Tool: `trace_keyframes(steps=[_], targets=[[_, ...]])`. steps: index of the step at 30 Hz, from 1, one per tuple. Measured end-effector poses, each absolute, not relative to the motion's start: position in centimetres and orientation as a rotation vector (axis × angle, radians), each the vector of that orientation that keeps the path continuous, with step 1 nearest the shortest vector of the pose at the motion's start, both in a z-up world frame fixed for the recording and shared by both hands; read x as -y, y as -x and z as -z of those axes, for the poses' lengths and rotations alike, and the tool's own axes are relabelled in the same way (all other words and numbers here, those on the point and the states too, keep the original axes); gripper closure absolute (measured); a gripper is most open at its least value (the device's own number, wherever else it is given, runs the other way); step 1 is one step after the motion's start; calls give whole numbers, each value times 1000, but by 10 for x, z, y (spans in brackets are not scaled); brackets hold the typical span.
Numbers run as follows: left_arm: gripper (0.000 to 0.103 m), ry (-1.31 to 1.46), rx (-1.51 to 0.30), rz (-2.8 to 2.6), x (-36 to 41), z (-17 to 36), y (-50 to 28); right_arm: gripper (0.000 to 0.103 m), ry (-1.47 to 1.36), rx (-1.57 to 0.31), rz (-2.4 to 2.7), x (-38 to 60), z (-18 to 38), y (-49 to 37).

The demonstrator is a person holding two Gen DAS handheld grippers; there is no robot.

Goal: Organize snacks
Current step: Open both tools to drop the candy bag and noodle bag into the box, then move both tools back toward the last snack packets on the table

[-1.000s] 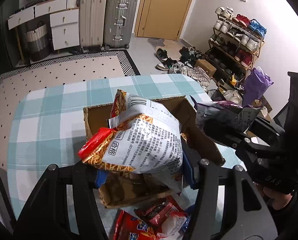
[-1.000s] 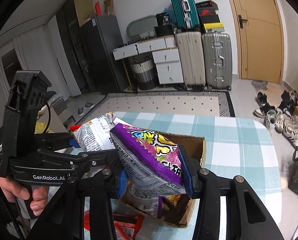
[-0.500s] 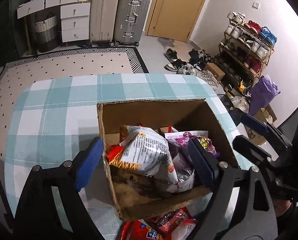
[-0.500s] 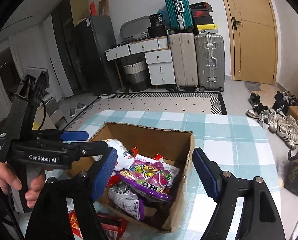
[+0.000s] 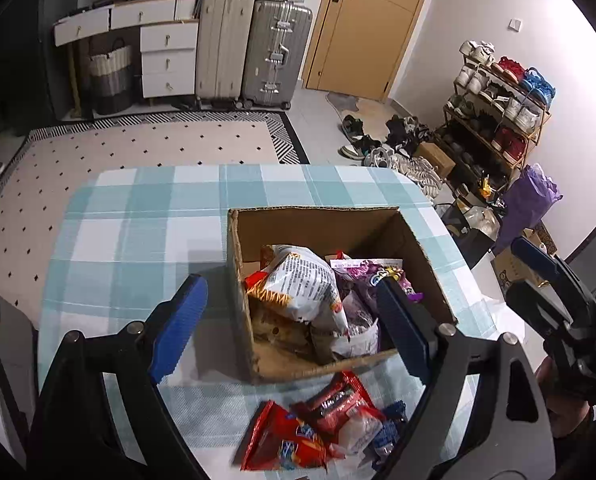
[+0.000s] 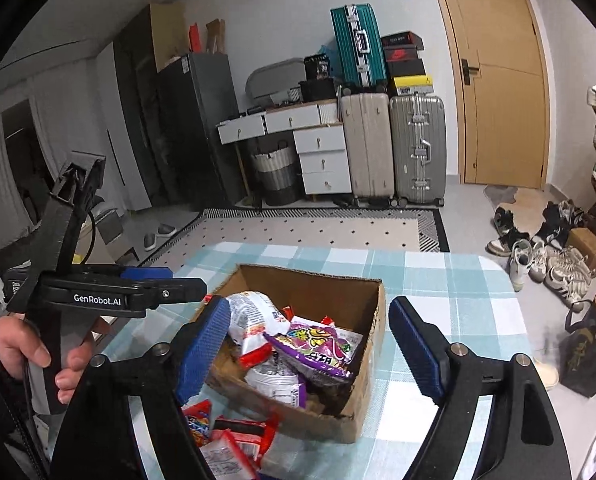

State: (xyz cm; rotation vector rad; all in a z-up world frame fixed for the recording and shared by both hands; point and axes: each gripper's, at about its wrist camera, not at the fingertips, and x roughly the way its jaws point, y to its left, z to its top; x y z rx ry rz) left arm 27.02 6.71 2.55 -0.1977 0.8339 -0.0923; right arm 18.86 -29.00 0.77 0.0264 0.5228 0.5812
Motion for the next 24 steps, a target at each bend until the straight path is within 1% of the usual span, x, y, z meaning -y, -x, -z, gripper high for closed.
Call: trace_keyframes(steps=[13, 24], targets=[[17, 134, -700, 63, -56, -77, -181, 14, -30, -442, -584, 305, -40, -108], [15, 141, -616, 32, -63, -102, -101, 11, -51, -408, -587, 313, -51, -43]])
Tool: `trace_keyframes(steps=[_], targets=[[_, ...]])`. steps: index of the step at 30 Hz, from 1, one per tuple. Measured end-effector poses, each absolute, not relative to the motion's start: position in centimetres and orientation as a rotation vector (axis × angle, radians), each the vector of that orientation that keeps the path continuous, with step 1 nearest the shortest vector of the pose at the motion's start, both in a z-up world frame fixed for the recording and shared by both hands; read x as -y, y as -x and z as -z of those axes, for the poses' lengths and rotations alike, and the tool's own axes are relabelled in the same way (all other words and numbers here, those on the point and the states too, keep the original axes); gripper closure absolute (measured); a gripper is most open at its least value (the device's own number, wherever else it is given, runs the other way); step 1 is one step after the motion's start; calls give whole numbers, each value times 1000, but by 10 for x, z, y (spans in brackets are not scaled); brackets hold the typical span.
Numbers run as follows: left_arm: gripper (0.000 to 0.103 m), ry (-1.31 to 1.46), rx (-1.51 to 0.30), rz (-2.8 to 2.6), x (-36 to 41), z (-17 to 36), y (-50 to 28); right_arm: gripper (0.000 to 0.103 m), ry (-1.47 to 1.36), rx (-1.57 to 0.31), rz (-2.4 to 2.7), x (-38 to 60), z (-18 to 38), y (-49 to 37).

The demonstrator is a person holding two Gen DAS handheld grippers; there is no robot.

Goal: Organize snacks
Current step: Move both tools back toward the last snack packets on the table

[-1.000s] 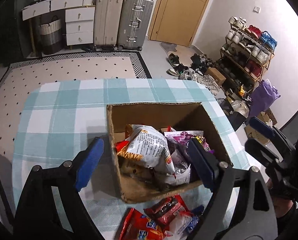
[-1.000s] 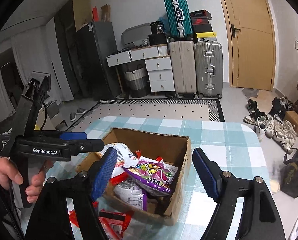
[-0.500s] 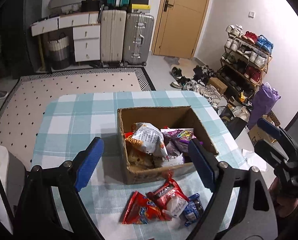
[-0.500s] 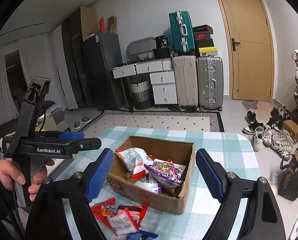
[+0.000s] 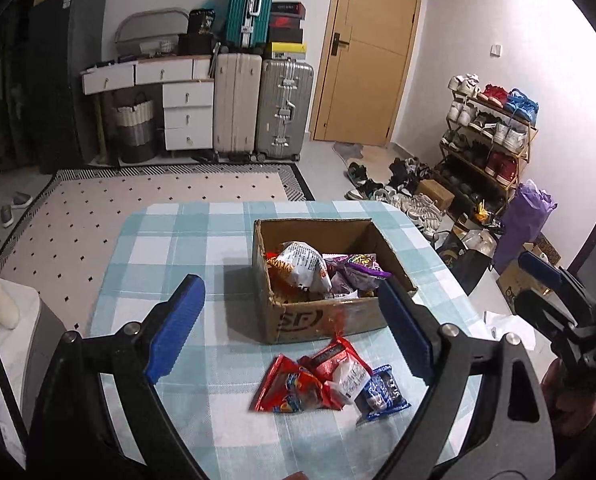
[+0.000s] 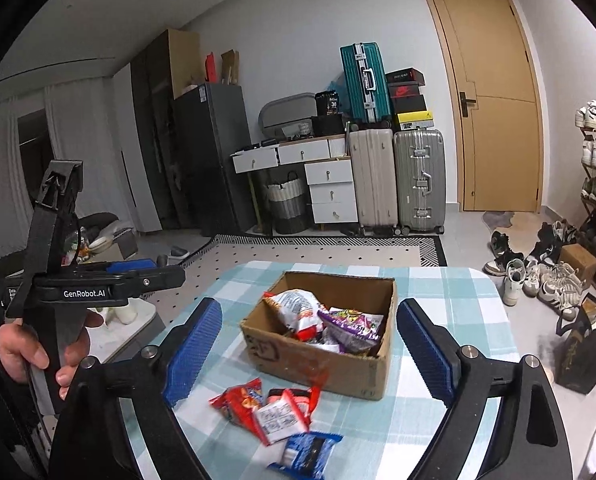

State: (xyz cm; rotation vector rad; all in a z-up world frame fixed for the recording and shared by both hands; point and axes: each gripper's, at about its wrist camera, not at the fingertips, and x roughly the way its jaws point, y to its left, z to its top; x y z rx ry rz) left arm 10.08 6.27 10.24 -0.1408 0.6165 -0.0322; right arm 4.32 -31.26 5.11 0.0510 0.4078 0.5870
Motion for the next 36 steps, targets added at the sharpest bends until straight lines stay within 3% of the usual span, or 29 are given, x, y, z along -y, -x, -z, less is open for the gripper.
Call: trace_keyframes(steps=[3, 6, 18, 36], targets=[[14, 133, -595, 20, -59, -106, -78, 9, -56, -388, -590, 313, -55, -25], [0, 132, -577, 12, -55, -106, -58, 7, -63, -377, -594, 315, -55, -5], [1, 154, -566, 9, -34, -68, 1, 3, -70, -391, -557, 320, -33, 38], [1, 156, -731, -15, -21, 37, -29, 1, -56, -540, -523, 315, 52, 24]])
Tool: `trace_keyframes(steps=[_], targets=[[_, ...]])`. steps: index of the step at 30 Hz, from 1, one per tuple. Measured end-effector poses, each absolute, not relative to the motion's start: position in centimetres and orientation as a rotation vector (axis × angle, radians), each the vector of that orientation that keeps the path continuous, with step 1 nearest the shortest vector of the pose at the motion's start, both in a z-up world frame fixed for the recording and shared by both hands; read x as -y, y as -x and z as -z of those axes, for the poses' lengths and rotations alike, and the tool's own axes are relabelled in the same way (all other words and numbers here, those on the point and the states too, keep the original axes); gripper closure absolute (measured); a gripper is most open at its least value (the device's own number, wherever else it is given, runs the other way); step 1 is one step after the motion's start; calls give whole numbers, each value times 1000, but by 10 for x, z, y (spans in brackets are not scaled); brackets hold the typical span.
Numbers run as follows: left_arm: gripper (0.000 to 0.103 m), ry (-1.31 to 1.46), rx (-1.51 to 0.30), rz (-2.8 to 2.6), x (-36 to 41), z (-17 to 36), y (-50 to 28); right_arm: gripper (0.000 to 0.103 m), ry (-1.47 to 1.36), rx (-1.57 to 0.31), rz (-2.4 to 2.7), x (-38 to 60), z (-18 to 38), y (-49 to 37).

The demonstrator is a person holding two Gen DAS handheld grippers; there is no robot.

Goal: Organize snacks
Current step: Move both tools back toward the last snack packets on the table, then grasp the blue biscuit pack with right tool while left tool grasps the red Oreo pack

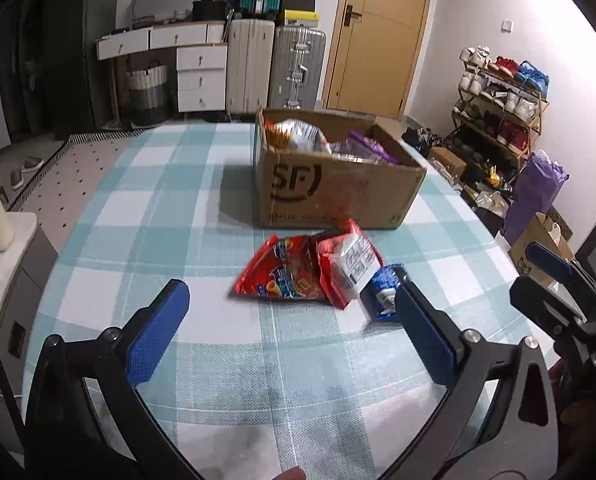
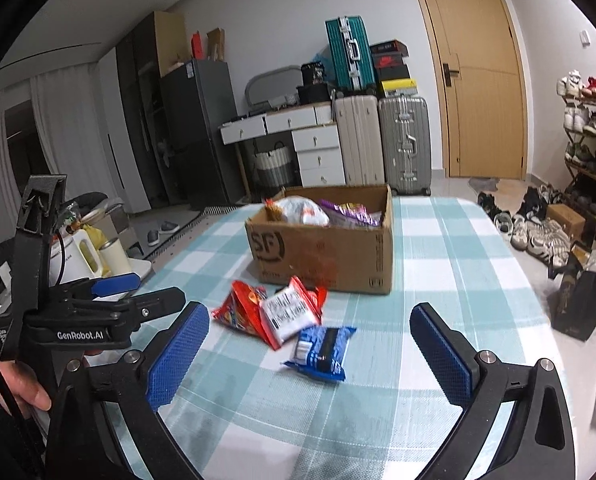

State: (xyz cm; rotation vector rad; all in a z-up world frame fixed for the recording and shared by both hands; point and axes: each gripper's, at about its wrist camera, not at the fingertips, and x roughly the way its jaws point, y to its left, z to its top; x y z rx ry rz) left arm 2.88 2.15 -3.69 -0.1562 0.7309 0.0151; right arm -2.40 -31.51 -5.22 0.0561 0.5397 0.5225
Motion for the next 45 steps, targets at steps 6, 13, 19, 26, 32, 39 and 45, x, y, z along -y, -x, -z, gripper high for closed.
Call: trace_keyframes(steps=[6, 13, 19, 26, 32, 39, 45], targets=[[1, 159, -773, -14, -21, 64, -46, 1, -47, -609, -515, 306, 79, 3], [1, 166, -809, -17, -28, 88, -56, 1, -44, -682, -513, 291, 106, -24], [1, 182, -836, -7, -37, 104, -60, 1, -35, -750, -506, 279, 126, -48], [1, 205, -871, 0, -46, 117, -61, 1, -10, -808, -500, 266, 147, -69], [1, 227, -884, -6, -54, 121, -61, 4, -15, -880, -499, 262, 156, -88], [1, 241, -886, -18, -58, 119, -58, 47, 107, -892, -492, 242, 161, -89], [1, 245, -872, -38, -61, 111, -48, 59, 109, -888, -519, 240, 161, -88]])
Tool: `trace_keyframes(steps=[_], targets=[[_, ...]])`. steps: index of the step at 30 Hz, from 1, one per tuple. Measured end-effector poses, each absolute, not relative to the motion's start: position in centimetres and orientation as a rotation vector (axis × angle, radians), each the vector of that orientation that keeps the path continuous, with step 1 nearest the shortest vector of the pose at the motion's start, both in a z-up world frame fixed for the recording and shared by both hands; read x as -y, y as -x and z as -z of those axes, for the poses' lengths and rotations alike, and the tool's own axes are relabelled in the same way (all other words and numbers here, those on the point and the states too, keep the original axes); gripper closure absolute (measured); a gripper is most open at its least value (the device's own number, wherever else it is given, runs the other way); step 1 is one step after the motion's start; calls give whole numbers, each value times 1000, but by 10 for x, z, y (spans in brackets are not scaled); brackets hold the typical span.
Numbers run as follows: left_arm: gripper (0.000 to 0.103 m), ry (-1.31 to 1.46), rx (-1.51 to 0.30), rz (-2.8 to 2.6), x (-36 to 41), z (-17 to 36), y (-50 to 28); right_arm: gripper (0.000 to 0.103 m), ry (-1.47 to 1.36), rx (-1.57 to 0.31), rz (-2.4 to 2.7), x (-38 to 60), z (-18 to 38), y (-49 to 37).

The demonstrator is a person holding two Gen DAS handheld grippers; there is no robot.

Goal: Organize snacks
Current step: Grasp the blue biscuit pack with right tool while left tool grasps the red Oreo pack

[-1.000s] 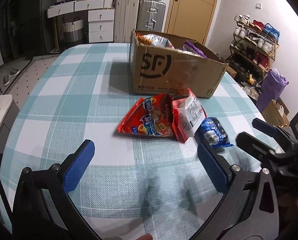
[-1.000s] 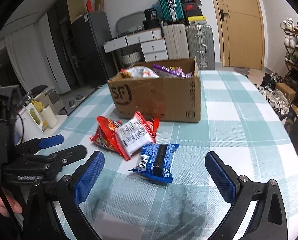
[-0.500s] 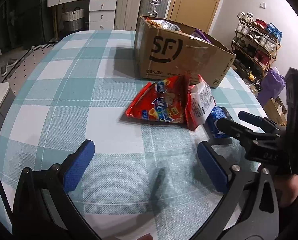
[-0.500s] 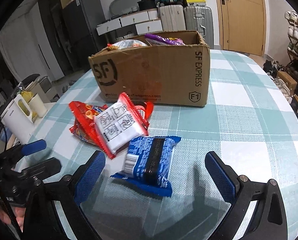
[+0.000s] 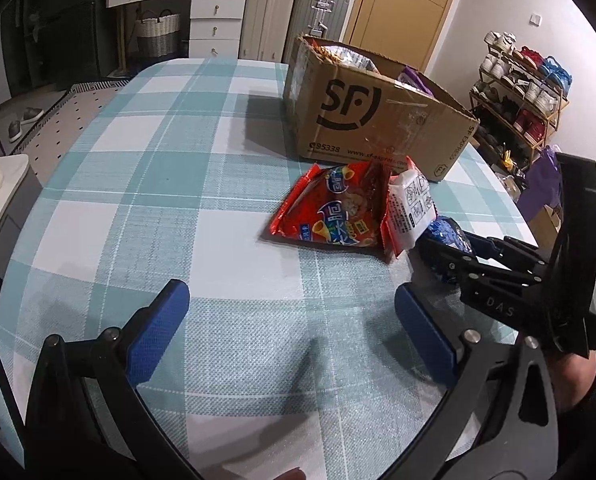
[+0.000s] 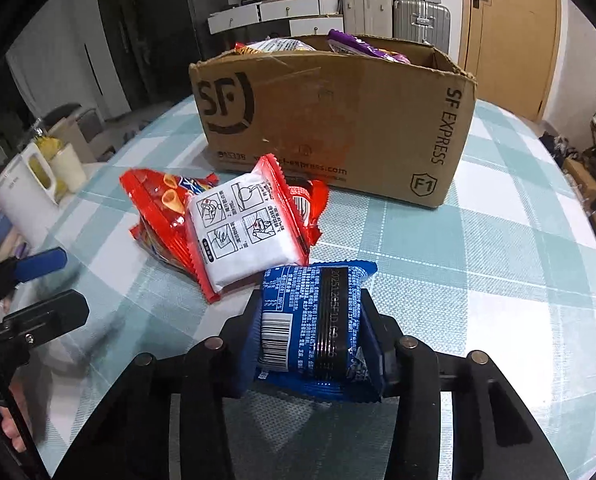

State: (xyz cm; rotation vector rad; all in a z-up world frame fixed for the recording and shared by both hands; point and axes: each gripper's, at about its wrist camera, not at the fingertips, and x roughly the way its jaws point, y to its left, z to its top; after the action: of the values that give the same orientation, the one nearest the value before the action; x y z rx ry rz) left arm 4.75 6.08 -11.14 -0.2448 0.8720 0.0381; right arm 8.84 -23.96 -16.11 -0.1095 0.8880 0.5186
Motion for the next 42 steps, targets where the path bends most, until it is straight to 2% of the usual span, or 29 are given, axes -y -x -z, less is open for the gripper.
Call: trace_keyframes(steps=[12, 24, 42], targets=[[1, 275, -878, -58, -70, 106, -47, 59, 50, -879, -549, 261, 151, -73], [1, 267, -842, -12, -72, 85, -83, 59, 31, -870, -537, 277, 141, -53], [1, 284, -848, 62, -81, 93, -109, 59, -21, -825, -490, 301, 128, -37]])
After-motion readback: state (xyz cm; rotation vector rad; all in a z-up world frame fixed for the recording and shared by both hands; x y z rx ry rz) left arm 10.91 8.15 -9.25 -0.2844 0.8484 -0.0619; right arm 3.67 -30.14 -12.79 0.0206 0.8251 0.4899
